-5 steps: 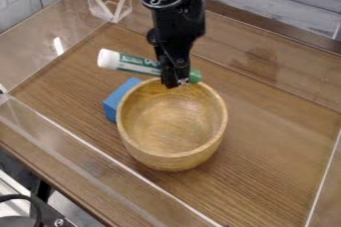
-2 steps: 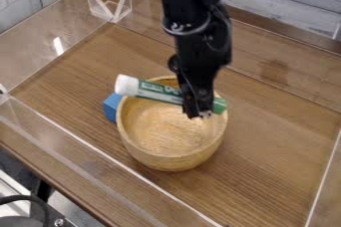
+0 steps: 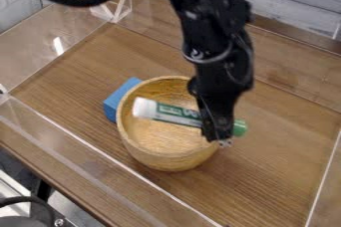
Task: Remove the green marker from inside the brown bowl and put it on the table
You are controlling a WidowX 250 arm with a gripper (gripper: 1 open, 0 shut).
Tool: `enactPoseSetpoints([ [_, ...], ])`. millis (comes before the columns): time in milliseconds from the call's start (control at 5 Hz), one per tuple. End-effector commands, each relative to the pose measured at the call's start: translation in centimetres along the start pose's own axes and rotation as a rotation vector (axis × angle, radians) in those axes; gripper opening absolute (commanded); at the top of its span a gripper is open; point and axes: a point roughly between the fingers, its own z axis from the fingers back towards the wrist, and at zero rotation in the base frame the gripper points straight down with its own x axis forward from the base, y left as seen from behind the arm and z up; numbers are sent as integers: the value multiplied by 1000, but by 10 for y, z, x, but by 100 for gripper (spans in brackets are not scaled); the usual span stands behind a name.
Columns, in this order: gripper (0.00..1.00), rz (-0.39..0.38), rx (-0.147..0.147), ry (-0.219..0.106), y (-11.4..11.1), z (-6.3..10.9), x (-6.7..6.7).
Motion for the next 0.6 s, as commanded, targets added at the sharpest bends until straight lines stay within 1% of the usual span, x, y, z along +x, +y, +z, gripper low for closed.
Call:
enactPoseSetpoints([
  [0,0,-19,14,-27,-1,0,6],
  [400,0,-28,9,-33,-4,-6,7],
])
